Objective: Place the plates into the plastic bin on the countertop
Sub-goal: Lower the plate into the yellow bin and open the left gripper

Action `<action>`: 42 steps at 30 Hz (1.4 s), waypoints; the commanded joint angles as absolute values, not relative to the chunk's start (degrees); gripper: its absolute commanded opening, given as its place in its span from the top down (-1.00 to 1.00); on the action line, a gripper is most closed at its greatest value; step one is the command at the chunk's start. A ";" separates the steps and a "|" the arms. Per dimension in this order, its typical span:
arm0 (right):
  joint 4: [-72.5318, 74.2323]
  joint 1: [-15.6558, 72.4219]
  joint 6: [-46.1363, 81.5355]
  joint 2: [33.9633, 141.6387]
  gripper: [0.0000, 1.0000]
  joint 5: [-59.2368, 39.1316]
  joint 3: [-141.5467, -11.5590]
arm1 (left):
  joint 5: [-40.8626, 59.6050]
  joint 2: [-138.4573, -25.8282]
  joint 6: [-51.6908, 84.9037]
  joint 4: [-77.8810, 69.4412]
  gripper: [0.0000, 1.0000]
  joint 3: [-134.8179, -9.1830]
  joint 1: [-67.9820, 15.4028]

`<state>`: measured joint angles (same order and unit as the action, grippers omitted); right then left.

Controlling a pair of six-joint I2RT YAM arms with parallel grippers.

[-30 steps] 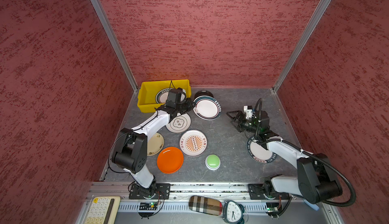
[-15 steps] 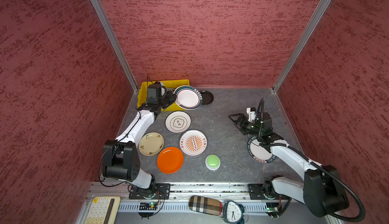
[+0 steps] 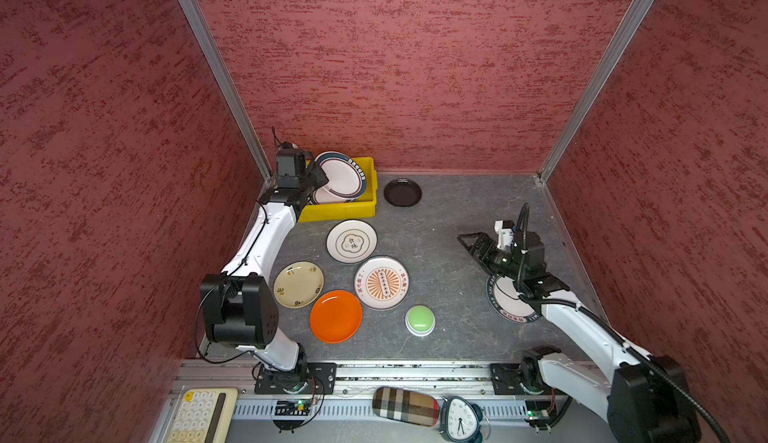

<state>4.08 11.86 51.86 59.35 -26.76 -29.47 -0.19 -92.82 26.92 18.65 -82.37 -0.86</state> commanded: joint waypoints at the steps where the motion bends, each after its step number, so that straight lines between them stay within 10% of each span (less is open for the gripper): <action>1: 1.04 11.45 50.13 57.30 -0.97 -24.74 -30.12 | -2.15 -96.99 24.90 18.37 1.00 -85.22 1.22; 34: -0.23 11.18 56.38 54.94 -0.97 -20.04 -26.98 | 6.37 -123.20 24.18 16.69 1.00 -102.12 6.86; 39: 0.84 11.22 57.00 56.40 -0.98 -20.70 -27.05 | 7.21 -125.51 22.71 17.84 0.45 -104.20 6.86; 42: 0.98 11.18 57.33 56.51 -0.98 -20.86 -27.24 | 7.60 -126.60 22.24 18.98 0.45 -105.21 6.87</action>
<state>-1.41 11.44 56.49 56.49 -21.41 -25.47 6.37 -124.79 23.62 18.61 -103.79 7.07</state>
